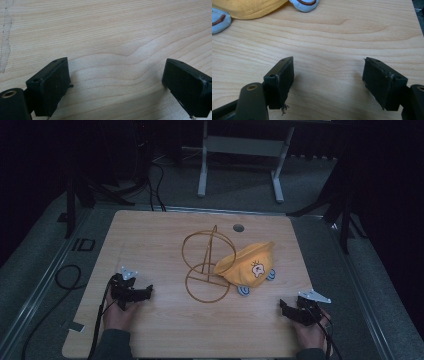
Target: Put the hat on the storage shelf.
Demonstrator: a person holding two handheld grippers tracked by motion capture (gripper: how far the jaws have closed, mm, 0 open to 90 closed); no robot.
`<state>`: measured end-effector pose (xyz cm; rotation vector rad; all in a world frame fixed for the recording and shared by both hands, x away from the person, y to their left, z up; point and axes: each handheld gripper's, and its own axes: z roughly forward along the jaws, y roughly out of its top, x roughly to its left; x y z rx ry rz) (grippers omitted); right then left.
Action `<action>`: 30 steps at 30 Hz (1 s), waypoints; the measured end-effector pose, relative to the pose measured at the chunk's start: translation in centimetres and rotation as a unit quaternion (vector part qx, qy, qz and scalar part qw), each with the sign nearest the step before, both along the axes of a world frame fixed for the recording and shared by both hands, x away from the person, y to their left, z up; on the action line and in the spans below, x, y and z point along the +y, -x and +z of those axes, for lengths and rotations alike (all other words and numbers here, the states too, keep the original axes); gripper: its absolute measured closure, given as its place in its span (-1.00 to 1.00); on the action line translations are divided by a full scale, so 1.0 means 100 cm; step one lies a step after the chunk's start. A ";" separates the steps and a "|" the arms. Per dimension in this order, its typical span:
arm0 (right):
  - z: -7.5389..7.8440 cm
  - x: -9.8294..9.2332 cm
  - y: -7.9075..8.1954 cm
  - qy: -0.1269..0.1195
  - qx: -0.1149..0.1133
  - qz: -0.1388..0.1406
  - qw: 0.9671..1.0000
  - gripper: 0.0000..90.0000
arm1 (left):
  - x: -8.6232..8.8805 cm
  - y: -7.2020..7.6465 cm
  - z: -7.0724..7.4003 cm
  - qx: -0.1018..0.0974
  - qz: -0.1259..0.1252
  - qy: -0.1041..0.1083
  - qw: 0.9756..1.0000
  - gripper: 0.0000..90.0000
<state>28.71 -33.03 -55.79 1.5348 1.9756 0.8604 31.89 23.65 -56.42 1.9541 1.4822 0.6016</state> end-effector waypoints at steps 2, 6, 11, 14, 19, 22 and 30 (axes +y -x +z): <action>0.001 0.000 0.000 0.002 0.004 0.004 1.000 -0.34 | 0.000 0.000 0.000 0.000 0.000 0.000 1.000 -0.83; 0.004 0.002 0.005 0.004 0.011 0.024 1.000 -0.20 | 0.000 0.000 0.000 0.000 0.000 0.000 1.000 -0.83; 0.008 0.009 0.012 0.018 0.016 0.046 0.999 -0.19 | 0.000 0.000 0.000 0.000 0.000 0.000 1.000 -0.83; 0.012 0.015 0.015 0.028 0.013 0.056 0.998 -0.16 | 0.000 0.000 0.000 0.000 0.000 0.000 1.000 -0.83; 0.017 0.029 0.017 0.031 0.013 0.078 0.996 -0.08 | 0.000 0.000 0.000 0.000 0.000 0.000 1.000 -0.83; 0.018 0.036 0.017 0.037 0.011 0.090 0.995 -0.04 | 0.000 0.000 0.000 0.000 0.000 0.000 1.000 -0.83; 0.021 0.052 0.012 0.039 0.016 0.117 0.992 0.01 | 0.000 0.000 0.000 0.000 0.000 0.000 1.000 -0.83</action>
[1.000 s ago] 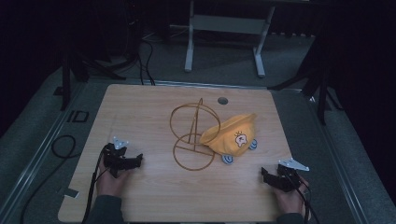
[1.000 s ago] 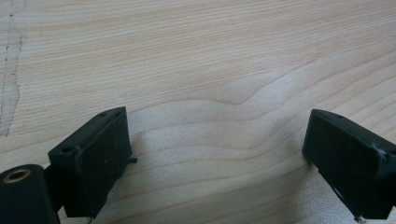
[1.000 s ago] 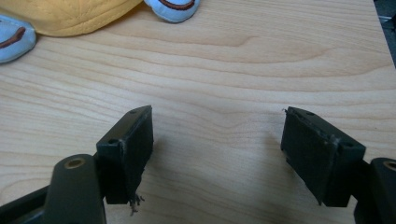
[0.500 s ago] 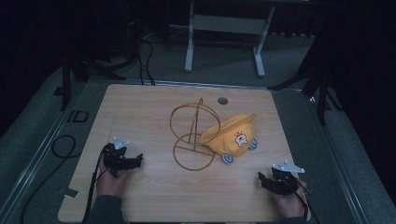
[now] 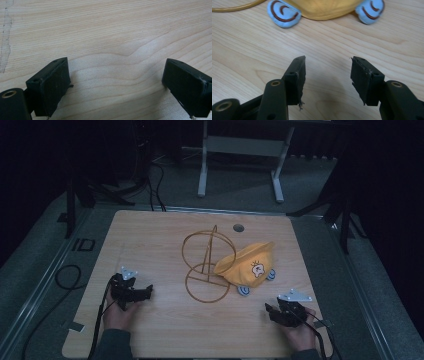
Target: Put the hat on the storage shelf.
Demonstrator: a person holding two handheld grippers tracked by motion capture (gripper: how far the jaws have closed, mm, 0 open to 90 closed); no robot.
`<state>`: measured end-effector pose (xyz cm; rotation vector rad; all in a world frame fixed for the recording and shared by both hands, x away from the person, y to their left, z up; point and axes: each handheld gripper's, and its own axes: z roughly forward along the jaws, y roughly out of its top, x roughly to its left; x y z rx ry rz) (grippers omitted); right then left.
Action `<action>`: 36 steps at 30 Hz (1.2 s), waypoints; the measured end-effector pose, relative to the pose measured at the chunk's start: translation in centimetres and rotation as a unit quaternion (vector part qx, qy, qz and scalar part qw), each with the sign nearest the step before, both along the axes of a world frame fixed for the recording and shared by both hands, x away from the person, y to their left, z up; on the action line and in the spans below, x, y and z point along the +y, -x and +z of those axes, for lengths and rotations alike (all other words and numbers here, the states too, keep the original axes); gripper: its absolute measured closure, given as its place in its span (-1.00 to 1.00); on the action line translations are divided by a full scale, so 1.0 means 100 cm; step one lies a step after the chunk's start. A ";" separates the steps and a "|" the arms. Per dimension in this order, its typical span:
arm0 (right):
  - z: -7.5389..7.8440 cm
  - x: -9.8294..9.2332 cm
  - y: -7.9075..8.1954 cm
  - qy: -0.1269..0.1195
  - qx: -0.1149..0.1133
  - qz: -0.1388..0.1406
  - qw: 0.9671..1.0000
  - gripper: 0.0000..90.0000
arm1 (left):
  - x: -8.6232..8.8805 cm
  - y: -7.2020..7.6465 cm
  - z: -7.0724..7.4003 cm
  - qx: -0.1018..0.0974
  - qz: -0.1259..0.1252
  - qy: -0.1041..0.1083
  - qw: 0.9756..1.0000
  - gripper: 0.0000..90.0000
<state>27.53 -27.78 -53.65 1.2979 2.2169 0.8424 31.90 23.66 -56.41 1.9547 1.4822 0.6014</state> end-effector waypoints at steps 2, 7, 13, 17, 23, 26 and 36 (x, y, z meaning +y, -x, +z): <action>0.001 0.007 -0.002 0.009 0.000 0.010 1.000 0.01 | 0.000 0.000 0.000 0.000 0.000 0.000 1.000 -0.83; 0.002 0.035 -0.010 0.016 0.001 0.045 0.999 0.00 | 0.000 0.000 0.000 0.000 0.001 0.000 1.000 -0.83; 0.002 0.055 -0.018 0.016 0.004 0.062 0.998 -0.02 | 0.000 0.000 0.000 -0.001 0.001 0.000 1.000 -0.83; -0.001 0.066 -0.023 0.013 0.009 0.065 0.998 -0.04 | 0.000 0.000 0.000 0.000 0.001 0.000 1.000 -0.83; -0.006 0.074 -0.034 0.001 0.014 0.053 0.999 -0.03 | 0.000 0.000 0.000 0.000 0.001 0.000 1.000 -0.83; -0.007 0.076 -0.035 0.000 0.011 0.048 0.999 -0.04 | 0.000 0.000 0.000 0.000 0.000 0.000 1.000 -0.83; -0.013 0.085 -0.043 -0.009 0.007 0.013 1.000 0.04 | 0.000 0.000 0.000 0.000 0.000 0.001 1.000 -0.83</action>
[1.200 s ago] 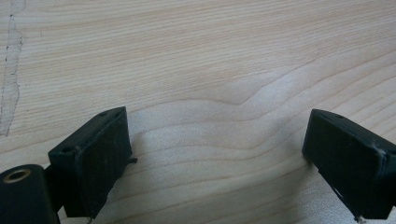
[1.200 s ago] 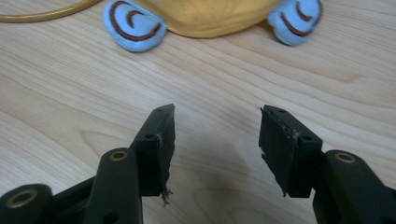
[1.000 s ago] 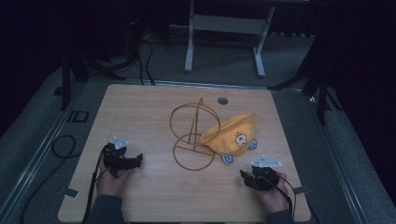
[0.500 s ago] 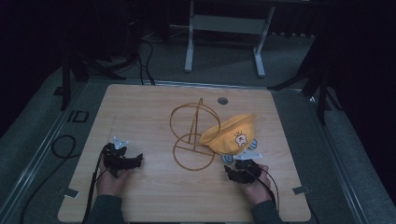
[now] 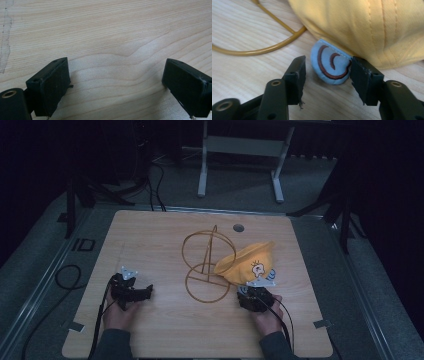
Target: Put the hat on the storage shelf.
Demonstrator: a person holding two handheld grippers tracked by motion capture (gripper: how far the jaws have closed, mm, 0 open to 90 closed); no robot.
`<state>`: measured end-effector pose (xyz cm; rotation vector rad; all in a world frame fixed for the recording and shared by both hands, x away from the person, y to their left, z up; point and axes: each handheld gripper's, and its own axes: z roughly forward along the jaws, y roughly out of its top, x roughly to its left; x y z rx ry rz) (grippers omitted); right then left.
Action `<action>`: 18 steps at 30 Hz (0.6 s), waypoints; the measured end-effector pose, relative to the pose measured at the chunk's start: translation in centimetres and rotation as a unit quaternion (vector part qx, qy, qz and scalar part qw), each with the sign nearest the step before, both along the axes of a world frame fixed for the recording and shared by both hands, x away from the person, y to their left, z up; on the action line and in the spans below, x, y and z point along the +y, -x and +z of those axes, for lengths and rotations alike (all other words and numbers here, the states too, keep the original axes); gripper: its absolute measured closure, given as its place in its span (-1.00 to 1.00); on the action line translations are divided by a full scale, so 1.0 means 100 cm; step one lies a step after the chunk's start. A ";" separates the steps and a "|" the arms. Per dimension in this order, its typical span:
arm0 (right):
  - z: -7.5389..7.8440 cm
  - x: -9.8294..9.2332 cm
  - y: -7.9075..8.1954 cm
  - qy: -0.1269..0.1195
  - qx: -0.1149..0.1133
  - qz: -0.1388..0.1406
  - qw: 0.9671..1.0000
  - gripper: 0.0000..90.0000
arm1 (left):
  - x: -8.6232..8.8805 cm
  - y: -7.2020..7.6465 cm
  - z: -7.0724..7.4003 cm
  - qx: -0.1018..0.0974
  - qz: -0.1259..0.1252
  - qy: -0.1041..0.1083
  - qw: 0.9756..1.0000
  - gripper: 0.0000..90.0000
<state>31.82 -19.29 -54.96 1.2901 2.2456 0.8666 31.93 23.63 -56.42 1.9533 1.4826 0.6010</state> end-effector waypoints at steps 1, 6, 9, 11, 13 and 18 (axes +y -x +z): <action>-0.001 -0.001 -0.002 -0.007 0.004 -0.008 1.000 0.12 | 0.000 0.000 0.000 0.000 0.000 0.000 1.000 -0.83; 0.000 -0.004 -0.004 -0.010 0.006 -0.016 1.000 0.27 | 0.000 0.000 0.000 0.000 0.000 0.000 1.000 -0.83; 0.001 -0.007 -0.005 -0.006 0.010 -0.019 1.000 0.43 | 0.000 0.000 0.000 0.000 0.000 -0.001 1.000 -0.83; 0.002 -0.009 -0.004 -0.003 0.008 -0.020 1.000 0.51 | 0.000 0.000 0.000 0.000 0.000 0.000 1.000 -0.83; 0.002 -0.012 -0.004 -0.001 0.002 -0.019 1.000 0.60 | 0.000 0.000 0.000 0.000 0.000 0.000 1.000 -0.83; 0.007 -0.018 0.000 0.003 -0.010 -0.017 1.000 0.80 | 0.000 0.000 0.000 0.000 0.000 0.000 1.000 -0.83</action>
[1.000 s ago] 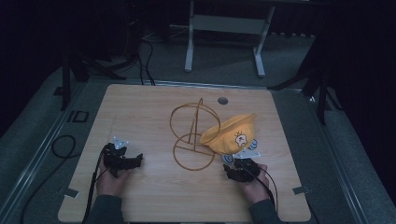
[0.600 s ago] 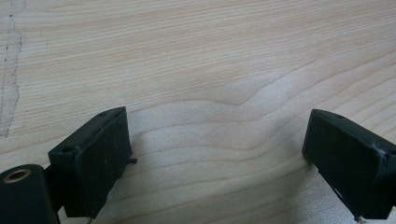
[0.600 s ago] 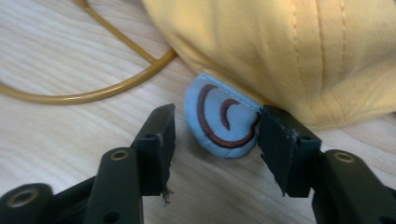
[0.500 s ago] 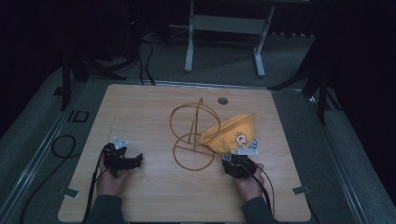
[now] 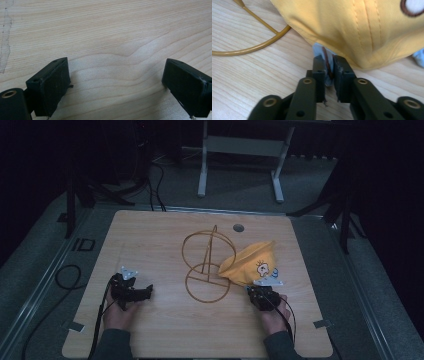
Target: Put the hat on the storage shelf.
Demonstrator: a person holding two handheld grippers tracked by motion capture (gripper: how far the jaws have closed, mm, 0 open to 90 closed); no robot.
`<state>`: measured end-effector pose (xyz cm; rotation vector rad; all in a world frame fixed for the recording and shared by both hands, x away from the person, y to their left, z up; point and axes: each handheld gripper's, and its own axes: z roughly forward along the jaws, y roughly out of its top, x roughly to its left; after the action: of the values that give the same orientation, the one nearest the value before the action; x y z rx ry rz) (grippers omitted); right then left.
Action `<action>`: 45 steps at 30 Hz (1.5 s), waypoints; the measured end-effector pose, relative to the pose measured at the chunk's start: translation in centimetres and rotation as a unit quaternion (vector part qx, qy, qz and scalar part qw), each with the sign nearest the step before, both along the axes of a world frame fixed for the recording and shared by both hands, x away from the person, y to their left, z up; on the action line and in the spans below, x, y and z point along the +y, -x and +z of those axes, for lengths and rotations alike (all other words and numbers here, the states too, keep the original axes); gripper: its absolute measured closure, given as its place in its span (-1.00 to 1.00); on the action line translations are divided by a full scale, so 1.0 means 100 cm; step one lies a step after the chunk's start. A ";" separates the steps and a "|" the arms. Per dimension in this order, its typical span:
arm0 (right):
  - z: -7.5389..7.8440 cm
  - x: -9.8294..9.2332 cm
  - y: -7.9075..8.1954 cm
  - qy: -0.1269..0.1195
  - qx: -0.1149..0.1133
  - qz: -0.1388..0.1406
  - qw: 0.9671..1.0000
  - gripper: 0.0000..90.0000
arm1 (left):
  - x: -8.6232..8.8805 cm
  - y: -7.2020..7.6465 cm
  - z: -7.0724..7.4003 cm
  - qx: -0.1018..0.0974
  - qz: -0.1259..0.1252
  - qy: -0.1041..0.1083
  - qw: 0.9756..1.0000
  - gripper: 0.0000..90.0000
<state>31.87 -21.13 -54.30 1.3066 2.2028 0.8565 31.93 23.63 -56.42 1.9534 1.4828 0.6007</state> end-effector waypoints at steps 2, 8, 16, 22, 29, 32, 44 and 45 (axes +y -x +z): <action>0.003 -0.003 0.002 0.007 -0.007 0.004 1.000 0.83 | 0.000 0.000 0.000 0.000 0.000 0.000 1.000 -0.83; 0.013 -0.012 0.005 0.015 -0.017 0.023 0.999 0.86 | 0.000 0.000 0.000 0.000 0.000 0.000 1.000 -0.83; 0.032 -0.025 0.005 0.027 -0.039 0.032 0.998 0.86 | 0.000 0.000 0.000 -0.001 0.001 0.001 1.000 -0.83; 0.052 -0.037 0.002 0.035 -0.065 0.029 0.997 0.86 | 0.000 0.000 0.000 0.001 0.001 0.000 1.000 -0.83; 0.075 -0.050 -0.003 0.049 -0.084 0.027 0.995 0.87 | 0.000 0.000 0.000 0.001 0.000 0.000 1.000 -0.83; 0.083 -0.055 -0.006 0.059 -0.091 0.028 0.994 0.87 | 0.000 0.000 0.000 0.001 0.000 -0.001 1.000 -0.83; 0.117 -0.072 -0.017 0.085 -0.123 0.016 0.989 0.87 | 0.000 0.000 0.000 0.001 0.001 0.001 1.000 -0.83; 0.120 -0.072 -0.018 0.087 -0.125 0.014 0.988 0.87 | 0.000 0.000 0.000 0.001 0.001 0.001 1.000 -0.83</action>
<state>33.64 -28.36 -42.32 1.0289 2.0520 0.7733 31.93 23.61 -56.41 1.9520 1.4855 0.5991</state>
